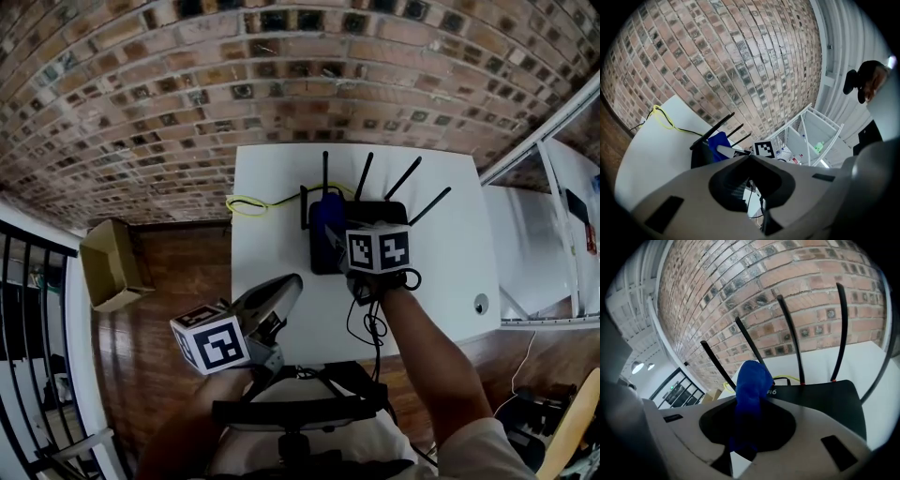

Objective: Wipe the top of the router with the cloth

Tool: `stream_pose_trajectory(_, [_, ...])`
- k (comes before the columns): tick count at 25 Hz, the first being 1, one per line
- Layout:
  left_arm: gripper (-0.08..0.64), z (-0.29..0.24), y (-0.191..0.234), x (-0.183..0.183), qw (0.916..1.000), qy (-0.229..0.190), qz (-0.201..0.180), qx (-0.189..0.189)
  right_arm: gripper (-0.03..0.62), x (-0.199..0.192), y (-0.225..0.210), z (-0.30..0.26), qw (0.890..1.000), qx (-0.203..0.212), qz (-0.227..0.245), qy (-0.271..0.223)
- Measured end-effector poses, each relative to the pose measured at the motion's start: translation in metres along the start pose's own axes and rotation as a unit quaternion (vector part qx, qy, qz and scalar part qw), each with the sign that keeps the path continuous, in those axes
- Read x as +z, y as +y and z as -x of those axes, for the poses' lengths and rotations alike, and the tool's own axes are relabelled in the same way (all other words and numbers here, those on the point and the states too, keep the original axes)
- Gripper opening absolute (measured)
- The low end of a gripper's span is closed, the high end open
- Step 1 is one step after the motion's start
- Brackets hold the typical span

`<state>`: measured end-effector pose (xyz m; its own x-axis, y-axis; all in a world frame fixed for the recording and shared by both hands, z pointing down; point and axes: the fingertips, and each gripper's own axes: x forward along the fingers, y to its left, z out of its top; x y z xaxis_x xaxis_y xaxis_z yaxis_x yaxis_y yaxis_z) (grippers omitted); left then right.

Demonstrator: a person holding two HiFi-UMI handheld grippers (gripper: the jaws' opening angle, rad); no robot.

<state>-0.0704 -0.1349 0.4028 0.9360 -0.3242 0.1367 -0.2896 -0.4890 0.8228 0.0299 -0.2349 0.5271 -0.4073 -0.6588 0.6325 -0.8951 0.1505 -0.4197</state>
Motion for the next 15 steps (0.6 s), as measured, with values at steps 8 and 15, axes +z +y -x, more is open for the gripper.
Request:
stream_pose_trajectory(8, [0.018,-0.013,-0.014,-0.011,0.9997,0.016,-0.007,-0.018,0.103,-0.023,-0.059,0.052,0.994,-0.092,0.06,0.01])
stream_pose_trajectory(15, [0.018,-0.02,-0.022,-0.016,0.9993,0.028,-0.014,-0.022,0.103,-0.044,-0.117,0.101,0.984,-0.167,0.063,0.016])
